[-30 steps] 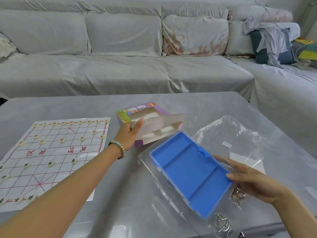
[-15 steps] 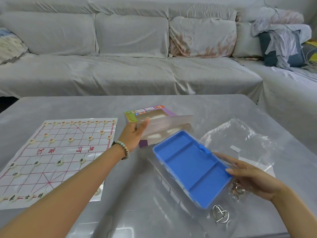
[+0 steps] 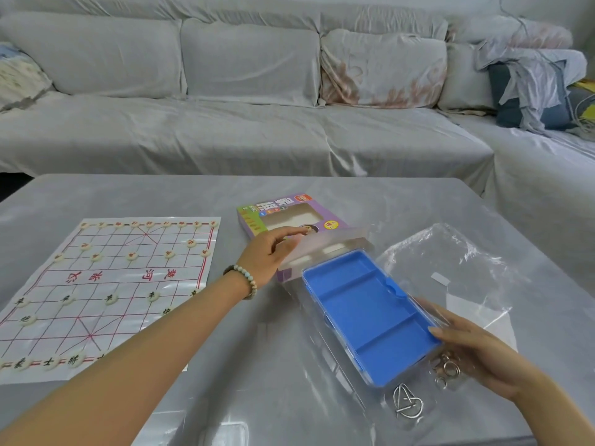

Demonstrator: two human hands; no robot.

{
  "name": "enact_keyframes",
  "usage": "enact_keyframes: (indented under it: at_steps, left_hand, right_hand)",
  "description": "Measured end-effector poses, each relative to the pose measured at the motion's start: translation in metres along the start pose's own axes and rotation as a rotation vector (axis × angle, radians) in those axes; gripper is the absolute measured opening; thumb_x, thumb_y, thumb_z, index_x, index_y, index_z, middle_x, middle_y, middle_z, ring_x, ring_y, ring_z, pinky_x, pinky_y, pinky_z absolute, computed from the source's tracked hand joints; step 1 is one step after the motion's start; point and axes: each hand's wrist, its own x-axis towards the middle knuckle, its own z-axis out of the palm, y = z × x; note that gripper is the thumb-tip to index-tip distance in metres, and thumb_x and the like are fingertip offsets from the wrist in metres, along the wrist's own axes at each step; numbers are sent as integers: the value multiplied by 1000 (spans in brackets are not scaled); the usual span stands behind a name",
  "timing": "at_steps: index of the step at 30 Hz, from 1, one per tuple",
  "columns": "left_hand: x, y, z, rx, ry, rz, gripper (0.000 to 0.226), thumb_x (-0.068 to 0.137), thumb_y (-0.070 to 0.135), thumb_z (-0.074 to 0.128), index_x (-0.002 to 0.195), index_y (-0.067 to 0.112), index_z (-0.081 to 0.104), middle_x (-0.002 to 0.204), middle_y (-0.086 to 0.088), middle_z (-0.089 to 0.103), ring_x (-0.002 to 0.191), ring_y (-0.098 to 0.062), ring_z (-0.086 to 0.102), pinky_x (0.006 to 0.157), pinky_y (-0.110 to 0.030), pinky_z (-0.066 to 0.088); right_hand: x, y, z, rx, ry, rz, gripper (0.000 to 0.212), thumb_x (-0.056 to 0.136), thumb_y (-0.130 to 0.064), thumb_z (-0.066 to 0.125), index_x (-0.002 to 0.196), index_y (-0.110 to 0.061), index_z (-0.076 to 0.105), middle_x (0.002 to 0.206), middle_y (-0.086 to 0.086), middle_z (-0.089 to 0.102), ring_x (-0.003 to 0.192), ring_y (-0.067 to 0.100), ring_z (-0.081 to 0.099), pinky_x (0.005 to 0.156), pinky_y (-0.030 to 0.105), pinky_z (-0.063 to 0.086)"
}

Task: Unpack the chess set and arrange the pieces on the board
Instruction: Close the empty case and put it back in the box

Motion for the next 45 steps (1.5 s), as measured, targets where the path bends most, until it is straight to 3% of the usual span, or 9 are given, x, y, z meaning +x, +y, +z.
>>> enact_keyframes:
  at_steps: [2,5,10,17,24,29,37,40,45]
  left_hand:
    - [-5,-9,0,182,-82,19,32,96,32,45,128,34,50,67,9,50,57,-6,42,60,-14,35]
    - [-16,-19,0,363,-183,41,40,98,21,42,135,35,38,98,14,58,82,1,53,77,-13,37]
    - [-16,-33,-2,476,-200,55,38,98,13,37,103,49,47,106,1,59,91,-21,56,81,-25,44]
    - [-12,-36,-2,480,-193,-9,34,86,30,63,117,35,49,108,13,54,78,-13,51,69,-20,38]
    - [-14,-37,2,383,-144,-46,59,72,21,75,117,41,44,129,15,47,106,-19,53,84,-25,43]
    - [-11,-32,-13,355,-345,-94,78,69,6,71,128,43,36,141,14,35,120,-17,46,94,-27,42]
    - [-8,-20,-25,375,-458,-115,88,71,-4,62,126,56,28,142,11,32,102,-15,50,82,-26,52]
    - [-7,-9,-29,317,-458,-85,87,72,-6,62,127,52,29,140,15,31,109,-12,47,82,-14,46]
    - [-6,5,-31,312,-445,-29,90,63,2,59,125,60,28,138,14,38,106,-32,54,86,-47,50]
  right_hand:
    - [-2,-1,-4,-53,15,16,61,73,-13,64,132,-23,51,126,7,62,95,25,67,62,27,55]
    - [-4,-1,-13,-125,56,24,55,82,-4,63,131,-25,52,125,2,63,104,23,65,67,23,54]
    - [-3,4,-19,-121,93,40,49,85,-9,55,130,-30,53,126,3,62,89,22,68,63,26,54]
    - [-6,6,-23,-165,60,35,52,82,-7,62,128,-30,55,124,-2,64,92,24,68,66,28,55]
    - [-11,5,-29,-190,40,88,62,69,-22,72,128,-33,54,125,1,63,111,27,61,74,31,56]
    - [-3,4,-30,-185,-92,133,64,69,-29,75,129,-37,54,131,9,58,115,56,42,76,42,46]
    - [25,-1,-19,-167,-118,161,67,72,-24,73,135,-30,49,126,17,59,86,37,57,54,29,52]
    - [26,-2,-21,-123,-83,123,69,68,-24,74,133,-30,51,127,11,60,88,33,60,62,34,53]
    - [26,2,-22,-85,-17,79,69,65,-27,76,130,-33,53,130,12,58,110,45,49,71,38,51]
